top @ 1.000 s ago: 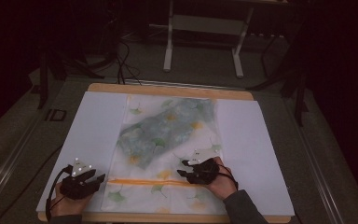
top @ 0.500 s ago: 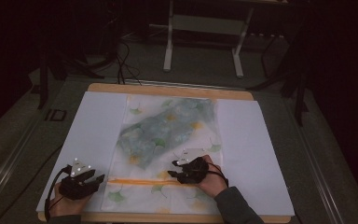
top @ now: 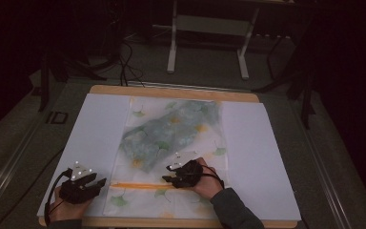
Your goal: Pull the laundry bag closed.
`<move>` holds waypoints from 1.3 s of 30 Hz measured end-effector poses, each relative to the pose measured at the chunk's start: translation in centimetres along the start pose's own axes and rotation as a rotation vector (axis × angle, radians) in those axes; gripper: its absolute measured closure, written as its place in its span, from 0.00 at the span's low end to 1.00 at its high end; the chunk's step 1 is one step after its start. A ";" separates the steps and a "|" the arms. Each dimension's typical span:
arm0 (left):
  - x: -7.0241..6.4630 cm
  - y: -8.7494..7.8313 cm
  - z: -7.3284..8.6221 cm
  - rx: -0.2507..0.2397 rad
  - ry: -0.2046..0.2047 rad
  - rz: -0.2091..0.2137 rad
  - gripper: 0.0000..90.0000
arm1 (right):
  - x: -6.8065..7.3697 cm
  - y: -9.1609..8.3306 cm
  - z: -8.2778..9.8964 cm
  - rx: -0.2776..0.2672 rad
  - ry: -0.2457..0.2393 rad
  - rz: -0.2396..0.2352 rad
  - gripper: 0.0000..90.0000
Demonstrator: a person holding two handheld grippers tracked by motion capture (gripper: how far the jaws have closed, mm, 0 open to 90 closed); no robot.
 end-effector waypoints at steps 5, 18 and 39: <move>0.1 0.0 0.0 0.001 -0.002 0.002 0.62 | 0.2 0.7 -0.4 0.001 -0.003 -0.010 0.67; 0.2 0.0 0.0 0.002 -0.002 0.002 0.62 | 0.8 2.3 -1.7 -0.006 -0.015 -0.038 0.67; 0.0 0.0 0.0 0.005 0.003 0.010 0.62 | 2.0 4.7 -2.8 -0.012 -0.030 -0.082 0.69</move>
Point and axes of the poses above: each handheld gripper's, and its own axes: y roughly forward along the jaws, z roughly out of its underside, x roughly to its left, the point moved 5 cm from there along y, roughly forward along the jaws, and after that the axes turned 13 degrees about -x, right-handed, at the moved point
